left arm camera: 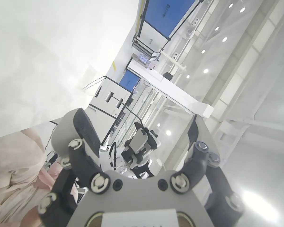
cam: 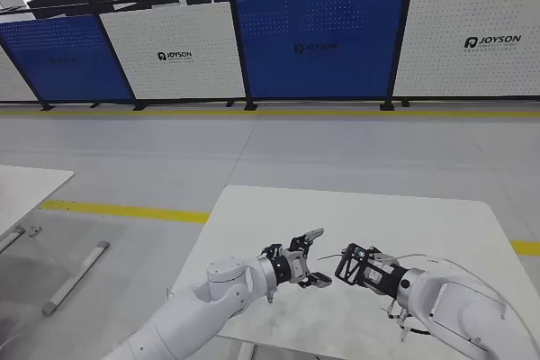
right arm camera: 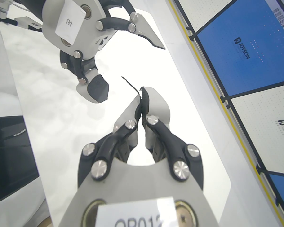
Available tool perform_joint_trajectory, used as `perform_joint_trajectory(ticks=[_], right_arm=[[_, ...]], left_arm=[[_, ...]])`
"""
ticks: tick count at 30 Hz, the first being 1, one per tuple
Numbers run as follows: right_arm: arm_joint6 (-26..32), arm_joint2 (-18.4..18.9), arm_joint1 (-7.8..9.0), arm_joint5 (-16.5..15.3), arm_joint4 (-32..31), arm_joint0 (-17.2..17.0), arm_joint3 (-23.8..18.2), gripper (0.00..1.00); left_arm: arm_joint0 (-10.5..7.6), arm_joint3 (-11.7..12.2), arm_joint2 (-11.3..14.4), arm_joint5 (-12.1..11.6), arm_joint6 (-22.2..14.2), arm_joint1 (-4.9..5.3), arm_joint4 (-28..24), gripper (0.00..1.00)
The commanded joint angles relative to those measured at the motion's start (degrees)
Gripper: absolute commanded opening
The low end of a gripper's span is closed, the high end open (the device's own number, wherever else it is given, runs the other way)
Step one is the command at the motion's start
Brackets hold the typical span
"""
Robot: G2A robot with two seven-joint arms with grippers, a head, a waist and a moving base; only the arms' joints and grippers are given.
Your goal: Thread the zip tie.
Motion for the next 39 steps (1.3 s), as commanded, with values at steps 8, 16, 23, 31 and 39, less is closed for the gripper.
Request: perform_joint_trajectory(ticks=[8, 16, 23, 31, 39], right_arm=[[0.0, 0.0, 0.0, 0.0, 0.0, 0.0, 0.0, 0.0], [0.0, 0.0, 0.0, 0.0, 0.0, 0.0, 0.0, 0.0], [0.0, 0.0, 0.0, 0.0, 0.0, 0.0, 0.0, 0.0], [0.0, 0.0, 0.0, 0.0, 0.0, 0.0, 0.0, 0.0], [0.0, 0.0, 0.0, 0.0, 0.0, 0.0, 0.0, 0.0]], left_arm=[[-0.37, 0.77, 0.0, 0.54, 0.78, -0.71, 0.3, 0.45], [-0.57, 1.59, -0.56, 1.17, 0.88, -1.3, -1.77, 0.35], [-0.95, 2.0, -0.05, 1.17, 1.17, -1.64, -1.65, 0.37], [-0.62, 1.91, -0.16, 1.17, 0.87, -1.71, -1.42, 0.0], [-0.1, 1.65, -0.3, 1.17, 0.27, -1.67, -0.71, 0.0]])
